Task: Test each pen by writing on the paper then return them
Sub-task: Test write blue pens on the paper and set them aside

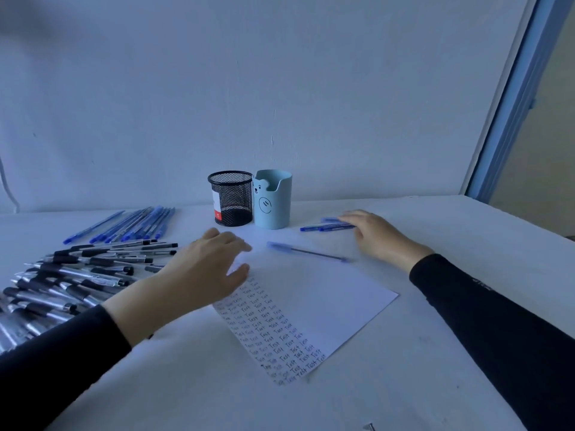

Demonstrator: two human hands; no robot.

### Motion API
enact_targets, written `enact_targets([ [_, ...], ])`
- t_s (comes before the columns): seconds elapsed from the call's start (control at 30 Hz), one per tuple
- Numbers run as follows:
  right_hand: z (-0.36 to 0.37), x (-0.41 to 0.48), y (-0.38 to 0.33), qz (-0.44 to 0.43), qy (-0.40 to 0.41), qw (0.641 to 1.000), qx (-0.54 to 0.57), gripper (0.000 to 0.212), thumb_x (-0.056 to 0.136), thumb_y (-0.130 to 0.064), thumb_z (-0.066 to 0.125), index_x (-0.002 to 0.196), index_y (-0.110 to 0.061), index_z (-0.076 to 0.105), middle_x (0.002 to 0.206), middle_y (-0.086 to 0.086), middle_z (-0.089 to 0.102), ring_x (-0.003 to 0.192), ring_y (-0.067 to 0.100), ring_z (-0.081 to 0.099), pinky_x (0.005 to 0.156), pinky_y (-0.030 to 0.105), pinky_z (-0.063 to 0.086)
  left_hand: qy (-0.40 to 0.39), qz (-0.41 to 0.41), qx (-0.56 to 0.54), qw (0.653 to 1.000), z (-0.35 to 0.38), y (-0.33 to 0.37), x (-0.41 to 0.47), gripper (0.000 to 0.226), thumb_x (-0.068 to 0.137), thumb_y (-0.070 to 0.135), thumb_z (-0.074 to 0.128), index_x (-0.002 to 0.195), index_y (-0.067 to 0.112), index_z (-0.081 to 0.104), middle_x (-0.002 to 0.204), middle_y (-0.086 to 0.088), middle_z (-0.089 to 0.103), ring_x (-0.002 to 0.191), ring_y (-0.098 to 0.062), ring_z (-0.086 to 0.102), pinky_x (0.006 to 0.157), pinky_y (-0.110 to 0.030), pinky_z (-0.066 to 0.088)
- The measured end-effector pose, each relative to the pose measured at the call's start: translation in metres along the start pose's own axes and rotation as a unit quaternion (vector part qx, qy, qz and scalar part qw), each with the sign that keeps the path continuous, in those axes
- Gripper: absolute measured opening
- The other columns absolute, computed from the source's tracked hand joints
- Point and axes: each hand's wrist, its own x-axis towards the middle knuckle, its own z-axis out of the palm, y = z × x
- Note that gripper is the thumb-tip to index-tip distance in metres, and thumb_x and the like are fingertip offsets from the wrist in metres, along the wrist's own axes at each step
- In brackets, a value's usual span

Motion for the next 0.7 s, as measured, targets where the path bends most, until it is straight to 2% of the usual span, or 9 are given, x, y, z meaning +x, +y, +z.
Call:
enact_targets([
  [0.07,-0.001,0.0,0.009,0.008,-0.024,1.0,-0.014,0.054,0.097,0.004,0.032,0.144,-0.016,0.046,0.153,0.0,0.04,0.142,0.018,0.034,0.117,0.029,0.023,0.0,0.033,-0.03,0.999,0.001,0.011,0.009,0.043,0.099,0.04,0.043,0.142,0.031,0.042,0.141,0.016,0.045,0.125,-0.006,0.038,0.103,-0.029,0.039],
  [0.1,-0.001,0.001,0.011,0.009,-0.026,0.999,-0.018,0.052,0.097,0.003,0.033,0.143,-0.016,0.049,0.151,0.0,0.043,0.139,0.019,0.038,0.115,0.029,0.027,-0.012,0.056,-0.043,0.997,0.002,0.019,0.013,0.044,0.1,0.038,0.043,0.143,0.031,0.041,0.142,0.015,0.044,0.124,-0.005,0.039,0.103,-0.026,0.036],
  [0.2,-0.003,0.004,0.01,0.004,-0.002,0.999,-0.033,0.038,0.1,-0.007,0.04,0.128,-0.018,0.063,0.124,0.005,0.055,0.113,0.026,0.055,0.097,0.035,0.043,-0.043,0.104,-0.068,0.991,0.008,0.042,0.031,0.044,0.102,0.031,0.041,0.146,0.03,0.037,0.145,0.012,0.042,0.126,-0.008,0.041,0.109,-0.03,0.034],
  [0.3,-0.005,0.001,0.01,-0.009,0.013,0.999,-0.051,0.027,0.099,-0.015,0.047,0.115,-0.015,0.069,0.11,0.005,0.054,0.1,0.025,0.056,0.088,0.037,0.045,-0.052,0.121,-0.08,0.988,0.016,0.056,0.047,0.042,0.103,0.028,0.038,0.146,0.029,0.04,0.142,0.007,0.046,0.129,-0.015,0.041,0.107,-0.038,0.037],
  [0.37,-0.005,0.0,0.01,-0.014,0.022,0.999,-0.047,0.023,0.098,-0.016,0.051,0.109,-0.014,0.071,0.108,0.004,0.055,0.098,0.025,0.056,0.088,0.037,0.046,-0.03,0.124,-0.102,0.987,0.018,0.059,0.051,0.035,0.103,0.031,0.039,0.134,0.026,0.055,0.126,0.002,0.054,0.117,-0.017,0.051,0.1,-0.034,0.042],
  [0.43,-0.006,-0.001,0.009,-0.019,0.032,0.999,-0.034,0.017,0.096,-0.018,0.056,0.102,-0.015,0.072,0.106,0.001,0.056,0.095,0.023,0.057,0.084,0.035,0.046,-0.009,0.099,-0.114,0.989,0.017,0.058,0.051,0.034,0.101,0.041,0.041,0.113,0.022,0.066,0.106,0.003,0.056,0.098,-0.017,0.057,0.088,-0.032,0.046],
  [0.53,-0.006,-0.001,0.005,-0.034,0.037,0.998,-0.027,0.008,0.094,-0.02,0.06,0.094,-0.019,0.068,0.101,-0.005,0.057,0.093,0.019,0.058,0.075,0.028,0.041,0.001,0.041,-0.113,0.993,0.014,0.048,0.046,0.035,0.094,0.052,0.049,0.087,0.02,0.062,0.093,0.006,0.053,0.086,-0.014,0.055,0.078,-0.03,0.045],
  [0.63,-0.004,-0.004,-0.005,-0.067,0.047,0.997,-0.008,0.003,0.095,-0.021,0.059,0.093,-0.022,0.062,0.099,-0.007,0.059,0.091,0.016,0.058,0.072,0.027,0.038,0.023,0.022,-0.118,0.993,0.014,0.031,0.043,0.009,0.09,0.024,0.062,0.096,0.018,0.064,0.102,0.002,0.054,0.092,-0.016,0.059,0.079,-0.027,0.046],
  [0.7,-0.003,-0.006,-0.016,-0.089,0.055,0.994,0.022,0.003,0.097,-0.022,0.056,0.097,-0.021,0.058,0.095,-0.007,0.061,0.087,0.017,0.058,0.072,0.031,0.043,0.032,-0.004,-0.133,0.991,0.011,0.022,0.04,0.018,0.087,0.011,0.062,0.104,0.015,0.067,0.108,0.001,0.06,0.09,-0.014,0.06,0.077,-0.022,0.046],
])
